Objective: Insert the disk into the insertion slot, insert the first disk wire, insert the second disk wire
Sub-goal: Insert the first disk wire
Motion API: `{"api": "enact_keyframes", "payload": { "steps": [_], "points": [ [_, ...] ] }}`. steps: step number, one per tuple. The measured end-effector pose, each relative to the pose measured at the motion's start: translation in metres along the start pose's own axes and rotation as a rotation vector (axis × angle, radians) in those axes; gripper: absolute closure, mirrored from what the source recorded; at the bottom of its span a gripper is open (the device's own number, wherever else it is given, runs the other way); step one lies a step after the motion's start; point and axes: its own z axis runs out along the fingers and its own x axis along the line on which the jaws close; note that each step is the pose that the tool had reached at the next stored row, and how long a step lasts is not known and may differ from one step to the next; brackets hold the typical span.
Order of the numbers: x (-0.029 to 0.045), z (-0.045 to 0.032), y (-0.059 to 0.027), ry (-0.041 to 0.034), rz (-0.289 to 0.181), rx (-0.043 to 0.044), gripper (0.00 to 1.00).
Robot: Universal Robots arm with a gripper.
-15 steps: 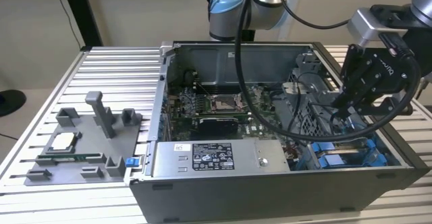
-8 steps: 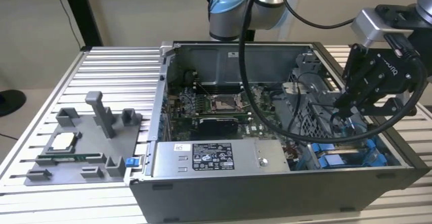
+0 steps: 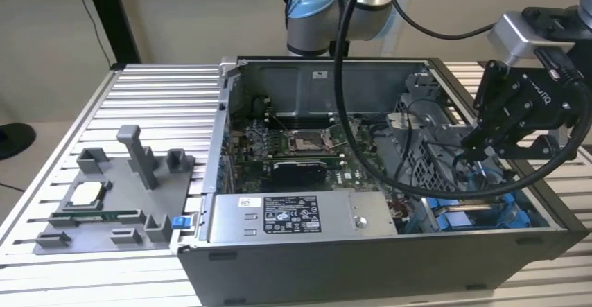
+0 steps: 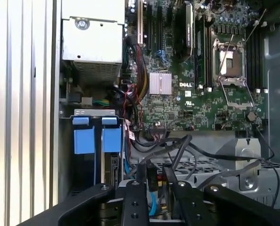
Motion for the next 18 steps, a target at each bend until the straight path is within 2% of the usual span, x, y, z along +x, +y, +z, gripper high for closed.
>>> {"api": "enact_keyframes", "payload": {
  "steps": [6, 7, 13, 18],
  "points": [
    [0.0001, 0.0002, -0.0013, 0.0001, 0.000, -0.0003, 0.00],
    [0.0001, 0.0003, -0.0014, 0.0002, 0.000, -0.0004, 1.00],
    [0.0018, 0.0018, -0.0016, 0.0000, 0.000, -0.0005, 1.00],
    [0.0066, 0.0020, -0.0018, 0.0044, -0.009, -0.0016, 1.00]
  ]
}}
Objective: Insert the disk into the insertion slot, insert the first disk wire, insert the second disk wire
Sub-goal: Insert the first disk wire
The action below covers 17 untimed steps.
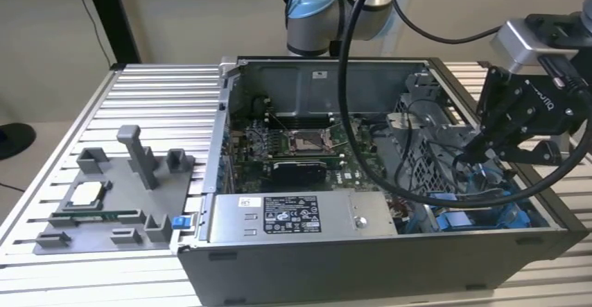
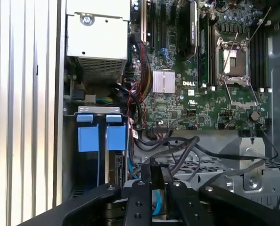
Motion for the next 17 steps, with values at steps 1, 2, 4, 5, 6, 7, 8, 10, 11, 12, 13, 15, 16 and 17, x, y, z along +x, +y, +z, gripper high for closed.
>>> {"api": "enact_keyframes", "payload": {
  "steps": [1, 2, 4, 5, 6, 7, 8, 10, 11, 12, 13, 15, 16, 17],
  "points": [
    [0.0009, -0.0001, 0.0000, 0.0014, -0.002, -0.0004, 1.00],
    [0.0018, -0.0002, 0.0000, 0.0031, -0.004, -0.0008, 1.00],
    [0.0034, -0.0005, 0.0000, 0.0064, -0.008, -0.0011, 1.00],
    [0.0042, -0.0005, 0.0000, 0.0079, -0.011, 0.0006, 1.00],
    [0.0046, -0.0005, 0.0000, 0.0097, -0.015, 0.0061, 1.00],
    [0.0050, -0.0006, 0.0000, 0.0115, -0.021, 0.0157, 1.00],
    [0.0054, -0.0007, -0.0001, 0.0139, -0.027, 0.0273, 1.00],
    [0.0064, -0.0009, 0.0000, 0.0190, -0.037, 0.0498, 1.00],
    [0.0069, -0.0011, 0.0000, 0.0215, -0.040, 0.0585, 1.00],
    [0.0075, -0.0013, 0.0000, 0.0242, -0.045, 0.0677, 1.00],
    [0.0082, -0.0013, 0.0000, 0.0264, -0.048, 0.0750, 1.00],
    [0.0096, -0.0016, 0.0000, 0.0313, -0.054, 0.0884, 1.00],
    [0.0104, -0.0017, 0.0000, 0.0339, -0.057, 0.0949, 1.00],
    [0.0110, -0.0018, -0.0001, 0.0367, -0.060, 0.1007, 1.00]
  ]
}}
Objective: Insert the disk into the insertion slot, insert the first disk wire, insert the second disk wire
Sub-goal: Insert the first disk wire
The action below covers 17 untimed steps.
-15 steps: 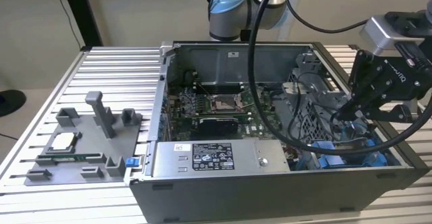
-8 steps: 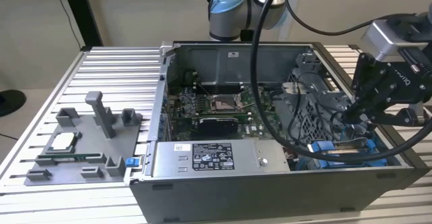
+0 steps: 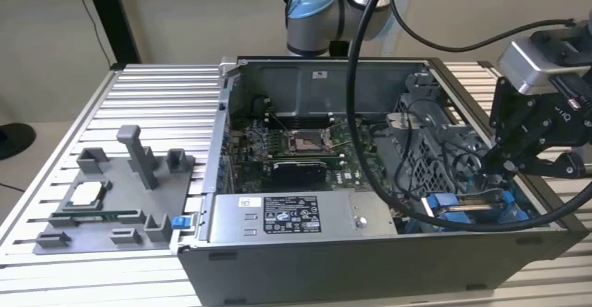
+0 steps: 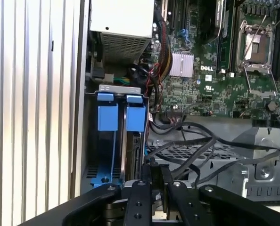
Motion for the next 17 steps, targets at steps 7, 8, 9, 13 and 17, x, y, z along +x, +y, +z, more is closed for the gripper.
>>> {"api": "enact_keyframes", "payload": {
  "steps": [7, 8, 9, 13, 17],
  "points": [
    [0.0029, 0.0005, 0.0011, 0.0167, -0.016, 0.0339, 1.00],
    [0.0031, 0.0018, 0.0013, 0.0173, -0.017, 0.0356, 1.00],
    [0.0033, 0.0031, 0.0015, 0.0185, -0.017, 0.0370, 1.00],
    [0.0040, 0.0076, 0.0018, 0.0218, -0.018, 0.0394, 1.00],
    [0.0038, 0.0078, 0.0018, 0.0228, -0.017, 0.0397, 1.00]
  ]
}}
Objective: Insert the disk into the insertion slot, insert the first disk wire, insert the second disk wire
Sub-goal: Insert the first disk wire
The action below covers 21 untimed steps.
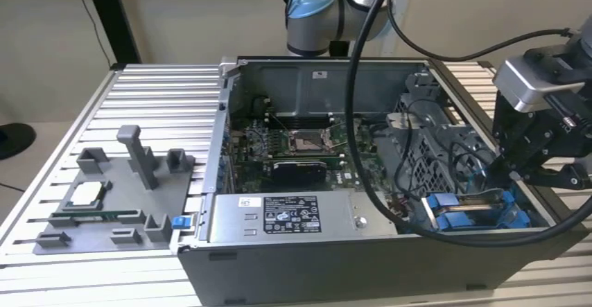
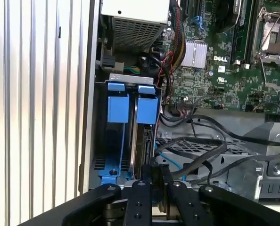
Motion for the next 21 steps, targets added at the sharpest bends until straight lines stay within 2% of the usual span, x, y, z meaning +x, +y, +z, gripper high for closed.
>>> {"api": "enact_keyframes", "payload": {
  "steps": [4, 9, 12, 16, 21],
  "points": [
    [-0.0005, 0.0022, 0.0017, 0.0074, 0.006, 0.0212, 1.00],
    [-0.0007, 0.0068, 0.0093, 0.0252, 0.011, 0.0339, 1.00],
    [-0.0011, 0.0086, 0.0112, 0.0358, 0.014, 0.0487, 1.00],
    [-0.0022, 0.0109, 0.0116, 0.0408, 0.019, 0.0733, 1.00],
    [-0.0022, 0.0151, 0.0123, 0.0443, 0.039, 0.0922, 1.00]
  ]
}}
